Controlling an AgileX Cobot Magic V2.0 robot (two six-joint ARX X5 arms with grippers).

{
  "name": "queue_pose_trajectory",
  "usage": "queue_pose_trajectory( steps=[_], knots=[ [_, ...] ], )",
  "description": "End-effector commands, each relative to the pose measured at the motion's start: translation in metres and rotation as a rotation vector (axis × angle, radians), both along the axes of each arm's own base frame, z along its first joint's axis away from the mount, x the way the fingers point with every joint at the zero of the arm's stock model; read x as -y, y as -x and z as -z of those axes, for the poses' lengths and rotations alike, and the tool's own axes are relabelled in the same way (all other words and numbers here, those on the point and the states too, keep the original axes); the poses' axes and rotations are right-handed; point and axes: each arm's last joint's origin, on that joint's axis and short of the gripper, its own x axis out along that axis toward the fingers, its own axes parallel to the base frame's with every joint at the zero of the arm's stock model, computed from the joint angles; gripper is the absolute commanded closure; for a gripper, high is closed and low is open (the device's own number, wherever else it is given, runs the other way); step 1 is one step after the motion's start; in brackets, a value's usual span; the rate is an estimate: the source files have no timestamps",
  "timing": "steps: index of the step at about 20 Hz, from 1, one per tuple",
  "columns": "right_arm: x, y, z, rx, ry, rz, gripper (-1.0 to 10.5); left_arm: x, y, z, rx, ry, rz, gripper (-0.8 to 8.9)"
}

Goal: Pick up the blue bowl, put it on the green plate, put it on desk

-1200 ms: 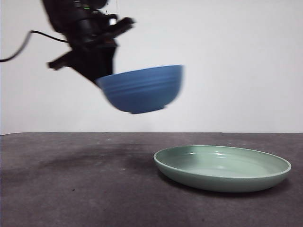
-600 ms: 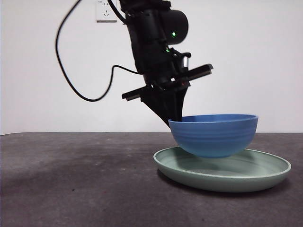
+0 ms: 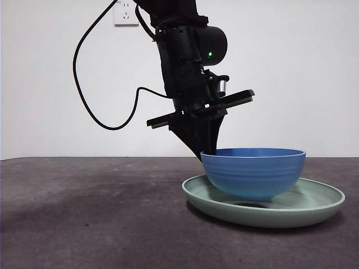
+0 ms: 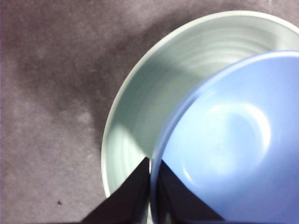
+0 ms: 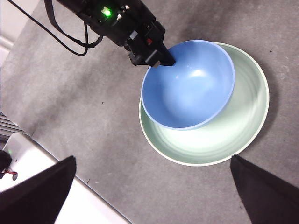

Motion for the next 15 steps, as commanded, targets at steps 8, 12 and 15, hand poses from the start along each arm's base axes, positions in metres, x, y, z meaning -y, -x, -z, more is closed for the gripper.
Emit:
queue_pose_trajectory(
  steps=[8, 12, 15],
  knots=[
    [0.000, -0.002, -0.004, 0.024, 0.006, -0.010, 3.5, 0.009, -0.003, 0.005, 0.011, 0.010, -0.007, 5.25],
    [0.000, -0.002, -0.004, 0.024, 0.006, -0.010, 3.5, 0.002, -0.007, -0.007, 0.005, 0.002, -0.018, 2.46],
    [0.000, -0.001, -0.004, 0.024, 0.006, -0.010, 3.5, -0.010, -0.007, -0.031, -0.011, -0.035, 0.019, 2.41]
  ],
)
